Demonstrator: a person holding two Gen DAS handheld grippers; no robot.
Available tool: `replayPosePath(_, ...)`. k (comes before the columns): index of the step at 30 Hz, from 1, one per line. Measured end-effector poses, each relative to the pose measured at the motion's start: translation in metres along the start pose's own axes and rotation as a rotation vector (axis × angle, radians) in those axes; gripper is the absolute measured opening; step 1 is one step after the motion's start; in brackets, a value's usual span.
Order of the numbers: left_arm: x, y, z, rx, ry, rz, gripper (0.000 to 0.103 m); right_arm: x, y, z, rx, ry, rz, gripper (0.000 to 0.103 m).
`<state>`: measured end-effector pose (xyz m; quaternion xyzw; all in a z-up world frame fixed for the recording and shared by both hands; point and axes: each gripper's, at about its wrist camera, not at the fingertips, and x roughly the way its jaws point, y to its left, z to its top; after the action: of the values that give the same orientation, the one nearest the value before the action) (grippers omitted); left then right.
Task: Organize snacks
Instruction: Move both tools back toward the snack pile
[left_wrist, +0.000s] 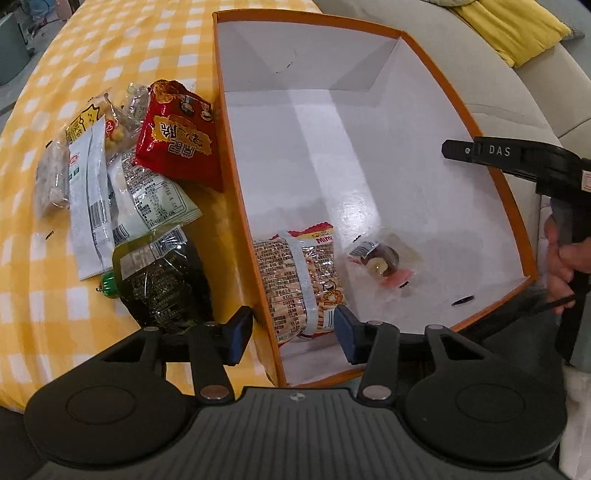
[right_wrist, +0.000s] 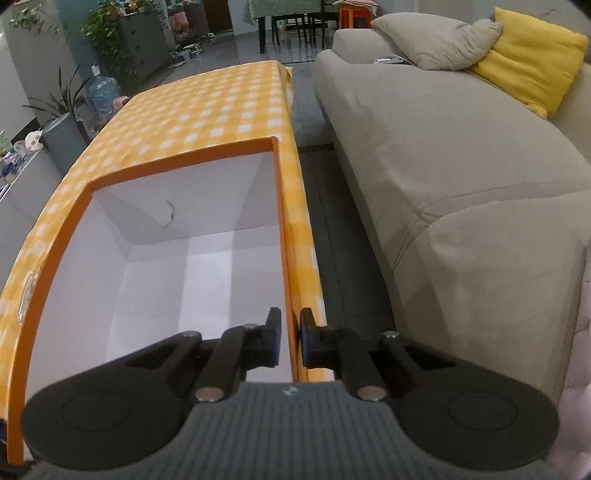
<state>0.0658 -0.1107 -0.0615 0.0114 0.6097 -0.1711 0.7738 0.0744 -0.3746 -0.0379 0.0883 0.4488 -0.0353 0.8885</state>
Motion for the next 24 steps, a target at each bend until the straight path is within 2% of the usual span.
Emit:
replayPosePath(2,-0.004,0.005,0.001,0.008,0.003,-0.002,0.056,0.001,-0.010,0.003,0.020,0.012,0.006,0.008)
replayPosePath(3,-0.009,0.007,0.001,0.010,-0.002,-0.004,0.060,0.001,-0.016,0.003,0.028,0.013,-0.001,0.010)
replayPosePath(4,-0.014,0.010,0.002,0.009,-0.014,0.001,0.069,0.001,-0.013,0.002,0.036,-0.002,-0.017,0.018)
replayPosePath(5,-0.021,0.013,0.003,0.006,-0.035,0.013,0.073,-0.002,-0.012,0.002,0.038,-0.034,-0.028,0.022)
replayPosePath(7,-0.037,0.019,0.004,-0.001,-0.086,0.056,0.081,-0.013,-0.009,0.003,0.038,-0.091,-0.023,0.024)
replayPosePath(9,-0.054,0.028,0.005,-0.009,-0.132,0.101,0.083,-0.018,-0.008,0.008,0.050,-0.143,-0.014,0.024)
replayPosePath(14,-0.088,0.062,0.004,-0.094,-0.221,0.158,0.088,-0.039,0.002,0.009,0.066,-0.234,0.021,0.045)
replayPosePath(16,-0.099,0.078,0.004,-0.148,-0.250,0.174,0.088,-0.047,0.013,0.008,0.040,-0.266,0.058,0.070)
replayPosePath(17,-0.103,0.087,0.002,-0.179,-0.265,0.180,0.088,-0.052,0.019,0.007,0.027,-0.283,0.076,0.074)
replayPosePath(21,-0.118,0.116,-0.006,-0.272,-0.280,0.174,0.088,-0.070,0.049,0.004,-0.030,-0.311,0.187,0.080)
replayPosePath(24,-0.124,0.134,-0.013,-0.316,-0.288,0.166,0.089,-0.083,0.076,0.000,-0.065,-0.311,0.236,0.087)
